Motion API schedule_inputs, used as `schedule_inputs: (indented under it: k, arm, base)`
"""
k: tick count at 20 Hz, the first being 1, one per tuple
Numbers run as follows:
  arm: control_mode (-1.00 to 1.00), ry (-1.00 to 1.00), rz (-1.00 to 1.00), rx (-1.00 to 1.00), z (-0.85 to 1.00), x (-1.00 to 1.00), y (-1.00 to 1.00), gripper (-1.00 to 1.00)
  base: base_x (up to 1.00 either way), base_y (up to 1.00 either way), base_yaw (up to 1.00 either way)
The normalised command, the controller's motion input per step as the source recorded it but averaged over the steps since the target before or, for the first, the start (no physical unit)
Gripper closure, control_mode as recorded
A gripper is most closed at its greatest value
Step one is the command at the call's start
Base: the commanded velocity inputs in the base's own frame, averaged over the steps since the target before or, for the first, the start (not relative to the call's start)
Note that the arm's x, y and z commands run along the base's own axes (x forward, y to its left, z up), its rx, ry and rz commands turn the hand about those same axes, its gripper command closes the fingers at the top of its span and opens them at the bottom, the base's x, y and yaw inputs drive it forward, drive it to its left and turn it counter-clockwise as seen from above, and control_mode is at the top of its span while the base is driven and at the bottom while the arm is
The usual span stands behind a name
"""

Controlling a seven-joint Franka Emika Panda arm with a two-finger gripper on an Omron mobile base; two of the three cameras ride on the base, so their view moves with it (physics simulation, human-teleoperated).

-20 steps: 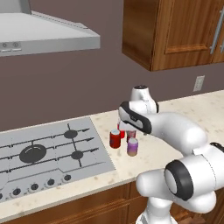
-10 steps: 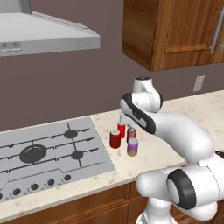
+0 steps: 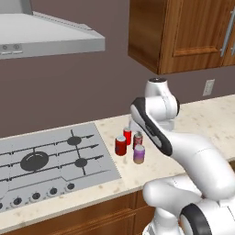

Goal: Four empty soda cans are scattered around the kitchen. Gather all the cans and cluster them next to the stove for recycling.

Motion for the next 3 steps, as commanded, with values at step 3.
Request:
schedule_inputs:
  k: [3]
  arm:
    - [-1.00,-0.09,0.00,0.00,0.36,-0.58,0.00,-1.00]
  base:
    - [0.00,0.00,0.00]
